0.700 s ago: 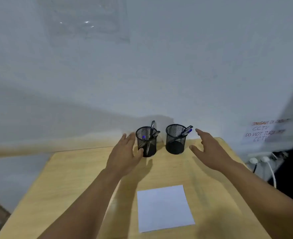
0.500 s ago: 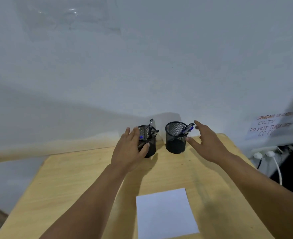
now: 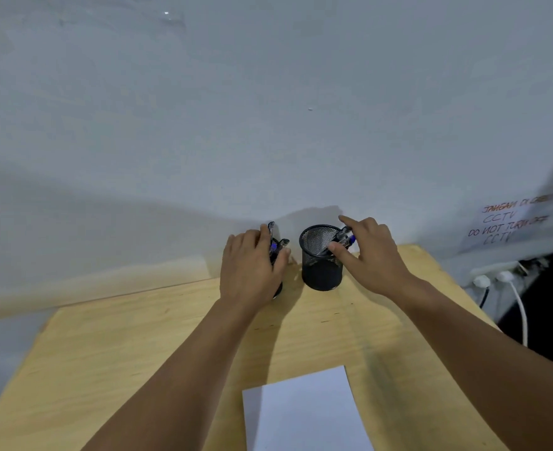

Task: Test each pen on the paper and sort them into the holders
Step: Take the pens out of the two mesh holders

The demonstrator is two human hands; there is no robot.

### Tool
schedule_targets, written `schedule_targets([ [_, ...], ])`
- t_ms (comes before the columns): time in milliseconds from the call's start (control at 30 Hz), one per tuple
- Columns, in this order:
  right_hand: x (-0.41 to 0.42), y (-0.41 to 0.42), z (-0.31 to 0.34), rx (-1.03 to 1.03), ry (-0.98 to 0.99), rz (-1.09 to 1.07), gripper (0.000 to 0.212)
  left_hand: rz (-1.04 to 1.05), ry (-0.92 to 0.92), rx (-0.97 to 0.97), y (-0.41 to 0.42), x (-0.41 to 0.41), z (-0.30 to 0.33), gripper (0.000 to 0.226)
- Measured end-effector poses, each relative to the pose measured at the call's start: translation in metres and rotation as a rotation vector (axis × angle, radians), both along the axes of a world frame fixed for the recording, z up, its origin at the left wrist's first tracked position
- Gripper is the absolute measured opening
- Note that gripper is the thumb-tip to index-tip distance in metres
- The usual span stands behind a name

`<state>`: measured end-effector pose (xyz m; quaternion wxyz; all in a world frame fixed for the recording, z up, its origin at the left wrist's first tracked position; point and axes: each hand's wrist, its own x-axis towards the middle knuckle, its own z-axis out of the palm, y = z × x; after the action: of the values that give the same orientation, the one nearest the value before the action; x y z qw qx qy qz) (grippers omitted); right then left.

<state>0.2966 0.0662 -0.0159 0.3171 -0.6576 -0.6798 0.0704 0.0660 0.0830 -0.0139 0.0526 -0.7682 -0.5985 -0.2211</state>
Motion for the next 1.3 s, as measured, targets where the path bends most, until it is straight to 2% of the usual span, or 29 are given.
schedule_targets([
  [167,-0.008,0.002,0.0,0.071,-0.033,0.0,0.038,0.043,-0.057,-0.029,0.003,0.008,0.0,0.057],
  [433,-0.016,0.002,0.005,0.071,-0.037,0.024,0.026,0.122,-0.113,-0.077,0.001,0.016,0.001,0.037],
  [667,-0.017,-0.001,0.014,0.064,0.046,0.067,0.025,0.114,-0.23,-0.123,0.0,0.016,0.006,0.028],
  [767,-0.017,-0.004,0.024,0.079,0.095,0.087,0.024,0.101,-0.361,-0.122,-0.002,0.016,0.013,0.025],
  [933,-0.014,-0.014,0.05,0.154,0.088,0.115,0.02,-0.051,-0.575,-0.015,-0.014,0.017,0.036,0.015],
  [1033,-0.016,-0.026,0.07,0.237,0.078,0.136,0.02,-0.149,-0.65,0.071,-0.027,0.016,0.058,0.019],
  [1167,-0.03,-0.046,0.097,0.283,0.101,0.171,0.018,-0.183,-0.669,0.121,-0.053,0.007,0.084,0.02],
  [1300,-0.06,-0.071,0.114,0.278,0.144,0.237,0.019,-0.171,-0.79,0.082,-0.087,-0.02,0.089,0.017],
])
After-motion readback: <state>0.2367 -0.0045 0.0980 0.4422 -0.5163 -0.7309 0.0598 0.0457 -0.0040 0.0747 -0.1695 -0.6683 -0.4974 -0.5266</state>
